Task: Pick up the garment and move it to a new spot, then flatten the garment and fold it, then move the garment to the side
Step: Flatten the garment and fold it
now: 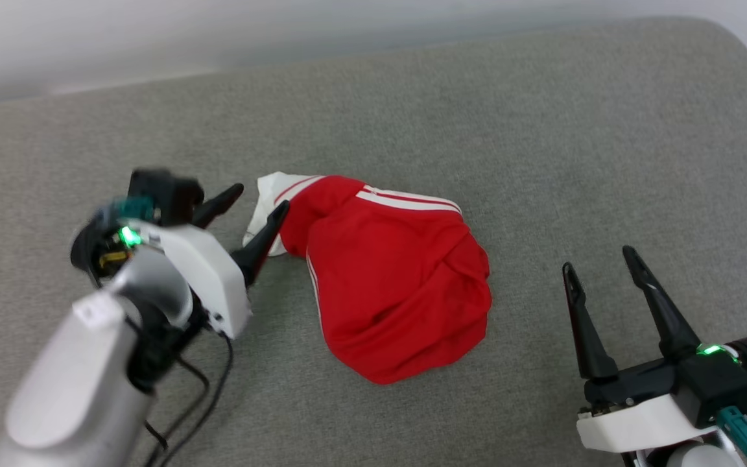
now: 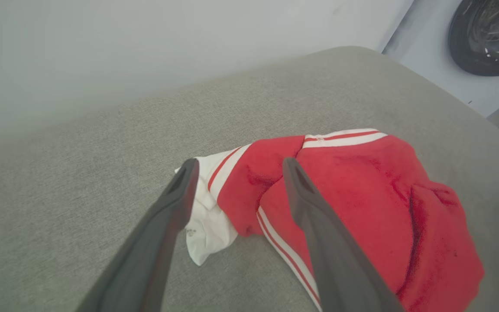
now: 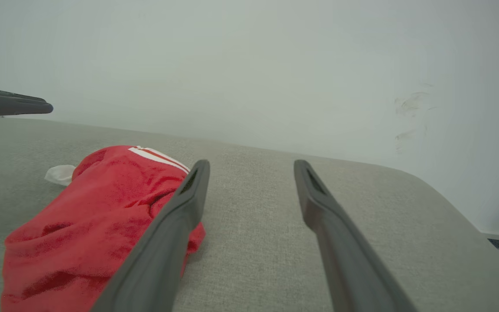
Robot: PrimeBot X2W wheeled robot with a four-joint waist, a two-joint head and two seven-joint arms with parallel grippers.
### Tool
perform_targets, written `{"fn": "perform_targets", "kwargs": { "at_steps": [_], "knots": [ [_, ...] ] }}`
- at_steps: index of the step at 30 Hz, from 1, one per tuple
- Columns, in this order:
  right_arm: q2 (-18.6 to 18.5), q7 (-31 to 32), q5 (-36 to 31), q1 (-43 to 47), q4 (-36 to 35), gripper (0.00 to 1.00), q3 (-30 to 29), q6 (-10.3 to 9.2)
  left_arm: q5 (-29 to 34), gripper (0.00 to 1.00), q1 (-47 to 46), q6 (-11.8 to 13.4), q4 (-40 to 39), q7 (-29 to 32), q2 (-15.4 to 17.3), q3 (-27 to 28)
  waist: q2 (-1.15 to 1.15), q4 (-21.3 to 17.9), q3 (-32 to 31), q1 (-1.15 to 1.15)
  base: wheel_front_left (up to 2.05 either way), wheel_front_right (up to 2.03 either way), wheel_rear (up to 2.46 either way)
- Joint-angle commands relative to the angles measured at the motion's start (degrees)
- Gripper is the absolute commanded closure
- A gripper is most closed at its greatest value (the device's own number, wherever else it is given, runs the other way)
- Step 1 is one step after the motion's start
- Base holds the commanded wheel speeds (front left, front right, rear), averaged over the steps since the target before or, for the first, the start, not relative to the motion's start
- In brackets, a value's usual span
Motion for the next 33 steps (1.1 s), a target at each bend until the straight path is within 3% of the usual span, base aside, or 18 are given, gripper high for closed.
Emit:
{"fn": "perform_targets", "kwargs": {
  "at_steps": [1, 3, 4, 9, 12, 18, 19, 20, 23, 29, 33],
  "knots": [
    [0.0, -0.1, 0.3, -0.9, -0.2, 0.0, -0.2, -0.05, -0.9, 0.0, -2.0, 0.0, 0.5, 2.7, 2.1, -0.8, 0.0, -1.6, 2.3, -0.01, 0.0, 0.0, 0.0],
    [0.1, -0.1, 0.8, -1.6, -0.5, 0.0, 0.0, -0.05, -4.6, 0.0, -6.3, 0.0, 1.8, 9.8, 5.0, -2.8, 0.0, -2.3, 3.6, -0.01, 0.0, 0.0, 0.0],
    [0.1, -0.1, 1.0, -1.9, -0.6, 0.0, -0.2, -0.06, -8.4, 0.0, -9.7, -0.1, 3.2, 16.7, 6.9, -4.5, 0.0, -2.9, 4.5, -0.01, 0.0, 0.0, 0.0],
    [0.1, -0.1, 1.7, -3.0, -0.4, 0.0, 0.0, -0.05, -12.5, 0.0, -15.7, -0.1, 7.4, 29.9, 10.5, -7.0, 0.0, -4.1, 6.8, -0.01, 0.0, 0.0, 0.0],
    [0.1, -0.1, 2.3, -3.5, -0.5, 0.0, 0.6, -0.05, -13.5, 0.0, -17.4, -0.1, 9.4, 33.9, 11.0, -7.9, 0.0, -4.6, 7.8, -0.01, 0.0, 0.0, 0.0],
    [0.1, -0.1, 2.7, -4.0, -0.4, 0.0, 1.0, -0.05, -13.9, 0.0, -17.2, 0.0, 12.3, 35.7, 10.6, -9.5, 0.0, -4.9, 9.0, -0.01, 0.0, 0.0, 0.0],
    [0.1, -0.1, 2.6, -4.0, -0.4, 0.0, 1.0, -0.05, -13.9, 0.24, -16.7, 0.0, 12.6, 35.9, 10.6, -10.1, 0.0, -4.9, 9.1, -0.01, 0.0, 0.0, 0.0],
    [0.1, -0.1, 2.7, -4.1, -0.4, 0.0, 0.9, -0.05, -14.1, 0.96, -16.2, 0.0, 12.8, 35.7, 10.5, -10.4, 0.0, -4.8, 9.1, -0.01, 0.0, 0.0, 0.0],
    [0.1, -0.1, 2.6, -4.1, -0.1, 0.0, 0.7, -0.05, -15.0, 1.0, -15.5, 0.0, 13.6, 33.8, 9.5, -10.1, 0.0, -4.2, 9.0, -0.01, 0.0, 0.0, 0.0],
    [0.1, -0.1, 1.6, -3.7, 0.6, 0.0, 0.8, -0.05, -13.9, 1.0, -16.4, 1.0, 14.0, 23.6, 8.6, -6.5, 0.0, -1.7, 6.7, -0.01, 0.0, 0.0, 0.0],
    [0.1, -0.1, 1.0, -2.7, 1.1, 0.0, 0.6, -0.05, -13.2, 1.0, -13.7, 2.1, 13.0, 17.4, 9.9, -4.0, 0.0, 0.3, 3.9, -0.01, 0.0, 0.0, 0.0]
  ]
}}
